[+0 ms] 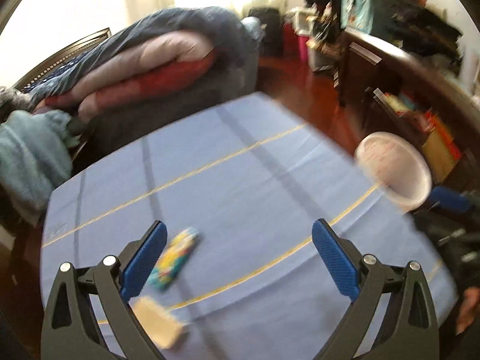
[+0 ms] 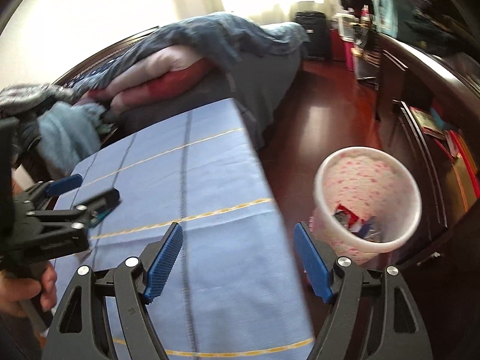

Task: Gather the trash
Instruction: 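Return both tools to the table over the lighter and eraser, then grasp the beige eraser with the right tool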

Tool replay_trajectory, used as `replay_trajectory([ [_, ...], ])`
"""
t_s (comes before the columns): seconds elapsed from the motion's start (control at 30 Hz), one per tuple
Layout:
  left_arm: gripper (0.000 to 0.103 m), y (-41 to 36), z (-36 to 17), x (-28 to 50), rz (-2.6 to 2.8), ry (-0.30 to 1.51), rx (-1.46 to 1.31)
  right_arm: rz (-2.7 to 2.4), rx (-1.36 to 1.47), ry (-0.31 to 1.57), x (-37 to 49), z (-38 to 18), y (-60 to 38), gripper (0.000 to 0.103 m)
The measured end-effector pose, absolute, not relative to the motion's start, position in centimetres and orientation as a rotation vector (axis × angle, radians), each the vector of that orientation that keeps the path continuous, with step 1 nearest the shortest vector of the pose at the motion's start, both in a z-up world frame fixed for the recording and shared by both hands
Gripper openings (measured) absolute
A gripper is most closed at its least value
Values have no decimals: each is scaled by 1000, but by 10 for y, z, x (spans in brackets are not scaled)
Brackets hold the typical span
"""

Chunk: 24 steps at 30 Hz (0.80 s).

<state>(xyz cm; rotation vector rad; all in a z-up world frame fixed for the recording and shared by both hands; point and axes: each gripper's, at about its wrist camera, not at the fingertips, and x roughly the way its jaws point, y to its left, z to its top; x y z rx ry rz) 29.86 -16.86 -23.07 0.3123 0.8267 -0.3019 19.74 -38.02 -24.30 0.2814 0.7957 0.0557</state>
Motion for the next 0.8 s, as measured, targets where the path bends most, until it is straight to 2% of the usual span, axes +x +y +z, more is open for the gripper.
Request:
replay_trajectory([
  [0.07, 95, -148, -242, 307, -276, 852, 331, 80, 267, 798, 197, -241, -366, 76],
  [0.17, 81, -126, -258, 323, -258, 912, 323, 112, 243, 799, 197, -238, -349, 76],
  [0.37, 78, -105, -276, 340, -289, 970, 286, 149, 197, 802, 197, -233, -323, 76],
  [0.53, 47, -104, -282, 339, -342, 971, 266, 155, 184, 811, 201, -232, -309, 76],
  [0.63, 35, -106, -282, 336, -339, 957, 265, 166, 173, 818, 203, -232, -297, 76],
  [0.77, 24, -97, -280, 336, -321, 946, 221, 196, 151, 823, 205, -232, -279, 76],
  [0.8, 23, -93, -280, 337, -316, 947, 201, 204, 146, 824, 205, -232, -274, 76],
])
